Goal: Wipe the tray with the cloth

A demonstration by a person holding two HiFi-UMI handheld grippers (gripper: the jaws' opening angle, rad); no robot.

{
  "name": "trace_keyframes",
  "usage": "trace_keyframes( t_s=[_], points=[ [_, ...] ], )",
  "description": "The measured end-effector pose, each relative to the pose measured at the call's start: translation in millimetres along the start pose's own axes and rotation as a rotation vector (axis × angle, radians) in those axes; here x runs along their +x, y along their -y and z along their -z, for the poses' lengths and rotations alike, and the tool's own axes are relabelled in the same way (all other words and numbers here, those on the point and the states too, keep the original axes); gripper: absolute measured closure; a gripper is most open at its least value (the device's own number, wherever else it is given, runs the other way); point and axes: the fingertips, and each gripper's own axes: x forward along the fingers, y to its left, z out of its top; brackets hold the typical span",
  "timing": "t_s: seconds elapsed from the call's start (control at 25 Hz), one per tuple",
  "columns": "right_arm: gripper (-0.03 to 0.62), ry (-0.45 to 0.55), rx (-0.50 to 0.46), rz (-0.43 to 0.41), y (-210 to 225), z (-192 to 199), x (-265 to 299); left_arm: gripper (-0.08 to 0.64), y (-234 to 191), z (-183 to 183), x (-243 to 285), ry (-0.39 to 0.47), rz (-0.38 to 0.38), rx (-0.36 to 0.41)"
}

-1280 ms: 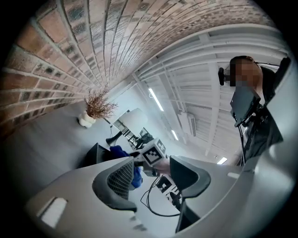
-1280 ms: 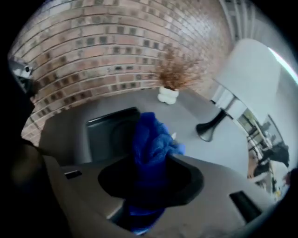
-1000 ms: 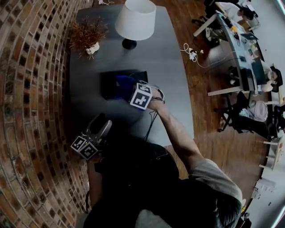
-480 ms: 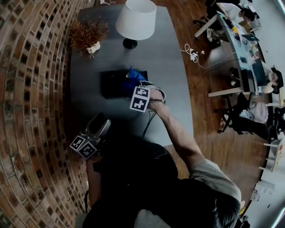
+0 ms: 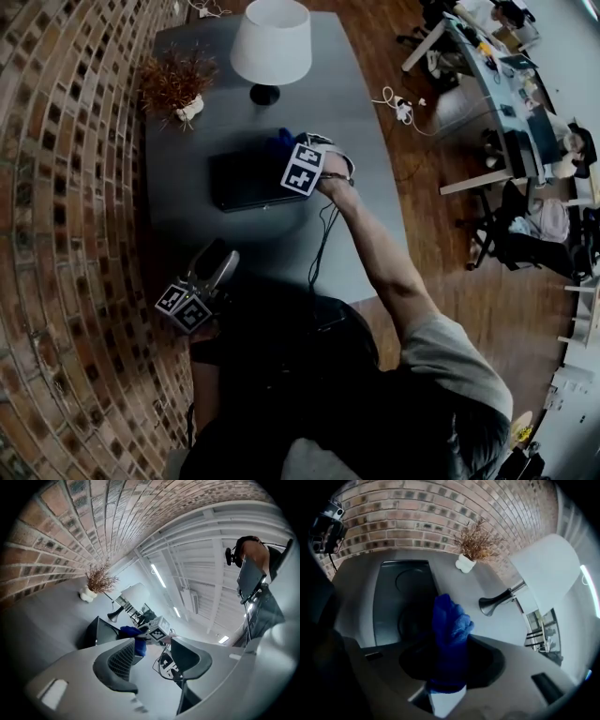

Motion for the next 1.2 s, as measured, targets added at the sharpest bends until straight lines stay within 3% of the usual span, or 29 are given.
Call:
trace_keyframes(
  t_s=[0.24, 0.32, 0.4, 0.48, 0.6, 0.68, 0.76, 0.84, 1.08, 1.2],
  points=[
    [0.444, -0.053, 0.016, -0.002, -71, 20, -35, 0.331, -11, 14, 0, -0.042, -0.023, -0.028],
    [0.444, -0.062, 0.046, -0.085, -109, 30, -46, 0.331, -14, 19, 3, -0.061, -0.025, -0.036],
    [0.443, -0.059, 0.102, -0.220, -150, 48, -54, 0.331, -17, 24, 9, -0.082, -0.028, -0.040],
    [0.444, -0.042, 0.231, -0.323, -170, 76, -58, 0.331, -25, 25, 15, -0.098, -0.044, -0.035],
    [0.445, 0.041, 0.482, -0.342, -144, 113, -63, 0.331, -46, 15, 24, -0.101, -0.106, -0.001],
    [0.444, 0.176, 0.638, -0.261, -95, 115, -69, 0.331, -64, 1, 32, -0.105, -0.148, 0.052],
    [0.443, 0.259, 0.737, -0.124, -37, 120, -61, 0.331, -78, -14, 44, -0.098, -0.182, 0.107],
    [0.443, 0.334, 0.833, -0.095, 2, 116, -40, 0.331, -90, -23, 59, -0.097, -0.210, 0.147],
    [0.443, 0.658, 1.304, -0.464, 21, 60, 25, 0.316, -124, -14, 93, -0.208, -0.260, 0.182],
    [0.448, 0.754, 1.429, -0.578, 7, 60, 21, 0.316, -130, 1, 103, -0.265, -0.252, 0.148]
  ],
)
